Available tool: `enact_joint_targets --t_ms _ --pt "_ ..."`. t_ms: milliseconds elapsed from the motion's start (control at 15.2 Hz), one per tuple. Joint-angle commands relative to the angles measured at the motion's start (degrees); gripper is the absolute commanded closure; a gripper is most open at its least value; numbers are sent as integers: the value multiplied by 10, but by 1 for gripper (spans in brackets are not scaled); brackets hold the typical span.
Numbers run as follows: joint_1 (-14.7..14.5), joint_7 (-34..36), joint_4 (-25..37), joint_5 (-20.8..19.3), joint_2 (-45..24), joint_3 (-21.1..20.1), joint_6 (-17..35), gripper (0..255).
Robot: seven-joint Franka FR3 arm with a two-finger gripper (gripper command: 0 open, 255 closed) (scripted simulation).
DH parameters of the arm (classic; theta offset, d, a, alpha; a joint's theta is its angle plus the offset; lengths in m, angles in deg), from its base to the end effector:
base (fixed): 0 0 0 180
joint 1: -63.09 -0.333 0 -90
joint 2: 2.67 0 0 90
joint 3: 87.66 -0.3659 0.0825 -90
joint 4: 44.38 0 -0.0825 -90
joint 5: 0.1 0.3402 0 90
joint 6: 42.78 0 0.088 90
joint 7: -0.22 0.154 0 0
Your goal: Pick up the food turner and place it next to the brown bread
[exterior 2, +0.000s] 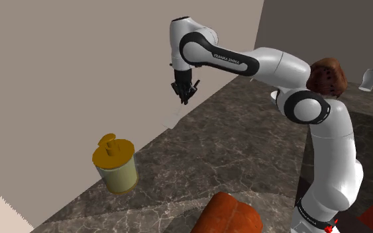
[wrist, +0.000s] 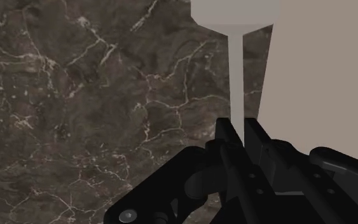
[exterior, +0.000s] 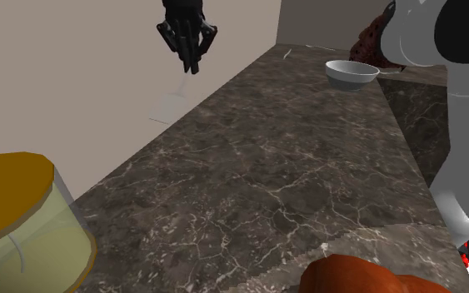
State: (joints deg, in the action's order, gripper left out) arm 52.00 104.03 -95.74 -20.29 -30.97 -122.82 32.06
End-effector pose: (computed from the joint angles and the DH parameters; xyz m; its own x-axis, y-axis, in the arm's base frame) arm 0.5497 0.3120 0.6290 0.4052 -0.9118 0.0662 -0.9138 -0.4062 -0.0015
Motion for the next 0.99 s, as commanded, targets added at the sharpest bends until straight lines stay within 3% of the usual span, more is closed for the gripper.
enact_joint_targets --t_ms 0,198,264,330,462,660,924 --pt "-17 -3 46 -11 -18 4 -27 255" --pt "-70 -16 172 -42 -71 19 -94 255" --pt "-77 -19 188 -45 -78 22 -101 255" --pt "-21 1 58 -11 -8 -2 -50 255" --pt "34 15 -69 32 72 -26 -2 255" --pt "81 17 -195 91 167 -39 41 255" --pt "112 7 -315 163 280 -38 73 255"
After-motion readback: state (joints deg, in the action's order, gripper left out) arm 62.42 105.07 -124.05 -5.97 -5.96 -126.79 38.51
